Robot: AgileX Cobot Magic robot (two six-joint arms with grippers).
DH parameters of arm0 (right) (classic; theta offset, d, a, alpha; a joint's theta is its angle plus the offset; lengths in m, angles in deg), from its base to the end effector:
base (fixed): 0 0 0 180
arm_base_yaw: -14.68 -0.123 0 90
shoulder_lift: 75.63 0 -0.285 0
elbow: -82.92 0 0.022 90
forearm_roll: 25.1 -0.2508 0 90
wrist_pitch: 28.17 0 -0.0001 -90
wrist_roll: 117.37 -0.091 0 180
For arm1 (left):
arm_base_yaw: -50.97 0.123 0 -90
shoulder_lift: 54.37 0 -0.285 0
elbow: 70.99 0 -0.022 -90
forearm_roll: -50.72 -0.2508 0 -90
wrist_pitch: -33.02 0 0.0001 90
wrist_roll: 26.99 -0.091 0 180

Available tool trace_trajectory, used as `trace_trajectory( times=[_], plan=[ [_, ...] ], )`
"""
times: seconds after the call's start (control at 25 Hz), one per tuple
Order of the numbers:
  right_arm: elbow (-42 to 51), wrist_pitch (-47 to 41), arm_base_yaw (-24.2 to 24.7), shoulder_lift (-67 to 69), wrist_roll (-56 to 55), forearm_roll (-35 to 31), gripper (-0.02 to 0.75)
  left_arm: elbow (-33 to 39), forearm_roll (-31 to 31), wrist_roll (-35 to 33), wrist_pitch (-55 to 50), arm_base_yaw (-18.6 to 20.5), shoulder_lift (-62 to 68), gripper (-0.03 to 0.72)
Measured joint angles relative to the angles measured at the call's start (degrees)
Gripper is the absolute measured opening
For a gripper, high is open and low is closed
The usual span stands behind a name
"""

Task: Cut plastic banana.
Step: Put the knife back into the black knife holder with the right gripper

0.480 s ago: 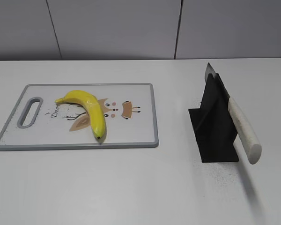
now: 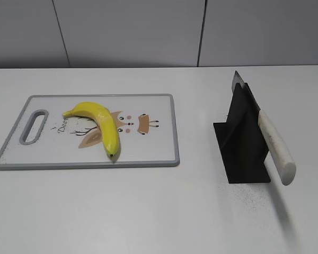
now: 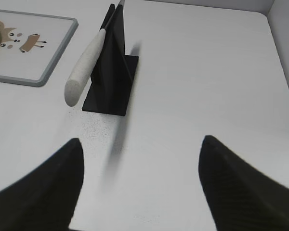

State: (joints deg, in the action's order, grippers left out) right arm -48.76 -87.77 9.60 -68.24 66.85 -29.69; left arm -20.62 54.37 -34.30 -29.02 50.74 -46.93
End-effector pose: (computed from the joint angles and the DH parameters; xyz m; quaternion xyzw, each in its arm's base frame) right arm -0.0063 0.0058 0.2803 -0.0698 0.8413 0.0440 0.5343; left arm -0.0033 -0.0051 0.2669 0.0580 0.8630 -0.0008 0.5019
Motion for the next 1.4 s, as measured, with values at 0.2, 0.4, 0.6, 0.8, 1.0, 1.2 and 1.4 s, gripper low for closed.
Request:
trace_trajectory(
  times=[0.2, 0.4, 0.6, 0.8, 1.0, 1.2, 1.4],
  plan=[
    [0.0, 0.0, 0.0, 0.0, 0.0, 0.0, 0.559, 0.0, 0.0, 0.0, 0.0, 0.0, 0.0, 0.525],
    [0.0, 0.0, 0.0, 0.0, 0.0, 0.0, 0.559, 0.0, 0.0, 0.0, 0.0, 0.0, 0.0, 0.525],
    [0.0, 0.0, 0.0, 0.0, 0.0, 0.0, 0.559, 0.0, 0.0, 0.0, 0.0, 0.0, 0.0, 0.525],
    [0.0, 0.0, 0.0, 0.0, 0.0, 0.0, 0.558, 0.0, 0.0, 0.0, 0.0, 0.0, 0.0, 0.525],
    [0.0, 0.0, 0.0, 0.0, 0.0, -0.1, 0.558, 0.0, 0.0, 0.0, 0.0, 0.0, 0.0, 0.525],
    [-1.9, 0.2, 0.0, 3.2, 0.0, 1.0, 0.558, 0.0, 0.0, 0.0, 0.0, 0.0, 0.0, 0.525],
    [-8.3, 0.6, 0.0, 17.1, 0.0, 1.0, 0.556, 0.0, 0.0, 0.0, 0.0, 0.0, 0.0, 0.525]
  ],
)
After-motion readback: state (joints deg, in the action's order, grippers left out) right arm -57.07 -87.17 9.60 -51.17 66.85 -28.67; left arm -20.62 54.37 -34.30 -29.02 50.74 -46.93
